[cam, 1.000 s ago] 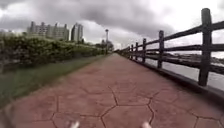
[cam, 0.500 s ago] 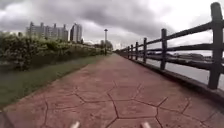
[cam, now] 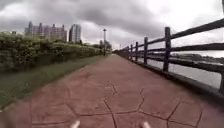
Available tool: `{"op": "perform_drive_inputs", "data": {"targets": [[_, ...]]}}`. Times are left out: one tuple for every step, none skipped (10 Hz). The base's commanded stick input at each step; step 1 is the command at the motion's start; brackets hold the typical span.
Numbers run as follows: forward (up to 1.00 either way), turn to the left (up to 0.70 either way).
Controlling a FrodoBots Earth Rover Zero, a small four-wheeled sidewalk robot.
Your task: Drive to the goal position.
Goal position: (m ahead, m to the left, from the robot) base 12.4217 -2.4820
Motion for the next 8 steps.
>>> {"op": "perform_drive_inputs", "data": {"targets": [[0.50, 0.00], [0.50, 0.00], [0.50, 0.00], [0.50, 0.00], [0.50, 0.00], [0.50, 0.00], [0.50, 0.00], [0.50, 0.00]]}}
